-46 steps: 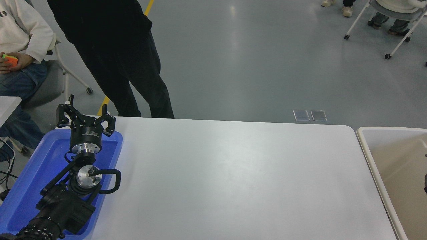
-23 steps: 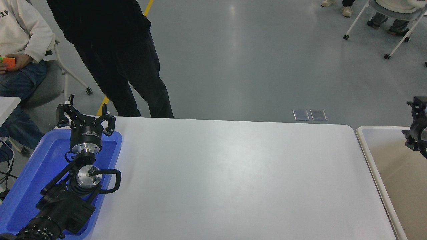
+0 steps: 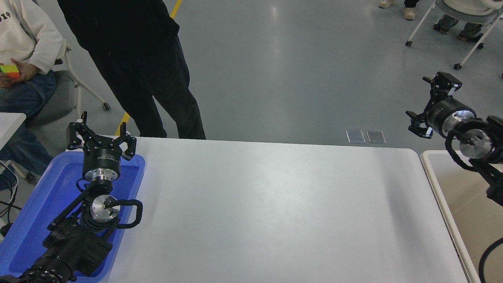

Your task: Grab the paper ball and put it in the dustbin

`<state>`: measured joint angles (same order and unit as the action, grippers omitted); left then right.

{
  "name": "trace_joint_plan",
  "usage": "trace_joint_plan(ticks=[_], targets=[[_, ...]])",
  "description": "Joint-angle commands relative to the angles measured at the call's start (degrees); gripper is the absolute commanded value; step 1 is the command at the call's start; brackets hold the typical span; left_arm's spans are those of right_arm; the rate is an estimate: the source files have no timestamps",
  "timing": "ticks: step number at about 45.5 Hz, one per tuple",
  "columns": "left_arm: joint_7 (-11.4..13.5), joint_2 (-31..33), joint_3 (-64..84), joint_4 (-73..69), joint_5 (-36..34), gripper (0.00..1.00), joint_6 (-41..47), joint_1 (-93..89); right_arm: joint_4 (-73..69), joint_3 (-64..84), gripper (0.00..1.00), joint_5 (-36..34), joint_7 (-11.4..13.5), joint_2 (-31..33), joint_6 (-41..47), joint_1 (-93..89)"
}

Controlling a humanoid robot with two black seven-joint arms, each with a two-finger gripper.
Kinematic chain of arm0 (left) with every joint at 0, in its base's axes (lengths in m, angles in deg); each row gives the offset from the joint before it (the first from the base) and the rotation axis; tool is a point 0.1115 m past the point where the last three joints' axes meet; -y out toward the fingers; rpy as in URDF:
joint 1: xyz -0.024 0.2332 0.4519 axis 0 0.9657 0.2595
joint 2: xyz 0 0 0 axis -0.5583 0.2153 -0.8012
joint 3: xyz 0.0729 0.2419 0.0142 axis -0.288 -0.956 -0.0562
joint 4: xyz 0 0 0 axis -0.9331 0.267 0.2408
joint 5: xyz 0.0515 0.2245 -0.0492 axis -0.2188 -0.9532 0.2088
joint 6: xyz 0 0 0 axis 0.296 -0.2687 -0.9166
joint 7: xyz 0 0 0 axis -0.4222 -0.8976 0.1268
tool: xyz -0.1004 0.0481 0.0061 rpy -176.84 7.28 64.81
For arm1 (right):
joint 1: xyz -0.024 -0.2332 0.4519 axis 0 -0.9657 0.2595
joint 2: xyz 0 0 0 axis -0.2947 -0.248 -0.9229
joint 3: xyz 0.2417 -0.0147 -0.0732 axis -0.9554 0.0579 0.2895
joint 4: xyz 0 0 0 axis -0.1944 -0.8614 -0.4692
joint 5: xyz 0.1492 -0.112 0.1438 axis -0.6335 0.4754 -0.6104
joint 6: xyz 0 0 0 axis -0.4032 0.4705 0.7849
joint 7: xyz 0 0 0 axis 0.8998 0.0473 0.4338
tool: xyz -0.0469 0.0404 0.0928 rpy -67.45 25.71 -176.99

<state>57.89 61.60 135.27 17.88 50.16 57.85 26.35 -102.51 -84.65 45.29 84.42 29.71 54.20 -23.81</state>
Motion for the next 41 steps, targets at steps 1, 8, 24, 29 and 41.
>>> trace_joint_plan(ticks=[1, 8, 24, 29, 41], targets=[[0.00, 0.00, 0.00, 0.04, 0.00, 0.99, 0.08, 0.00, -0.52, -6.22, 1.00, -0.91, -2.42, -5.14, 0.30, -2.29], [0.00, 0.00, 0.00, 0.04, 0.00, 0.99, 0.08, 0.00, -0.17, -7.63, 1.00, -3.63, -3.13, -7.25, 1.70, -3.87], [0.00, 0.00, 0.00, -0.04, 0.00, 0.99, 0.00, 0.00, -0.09, -11.85, 1.00, -5.57, -3.21, -11.47, 5.04, -9.41], [0.00, 0.00, 0.00, 0.04, 0.00, 0.99, 0.00, 0.00, -0.09, -12.46, 1.00, -5.57, -3.21, -12.00, 6.54, -10.64], [0.00, 0.00, 0.00, -0.04, 0.00, 0.99, 0.00, 0.00, -0.09, -15.89, 1.00, -5.57, -3.21, -12.88, 9.09, -13.89]])
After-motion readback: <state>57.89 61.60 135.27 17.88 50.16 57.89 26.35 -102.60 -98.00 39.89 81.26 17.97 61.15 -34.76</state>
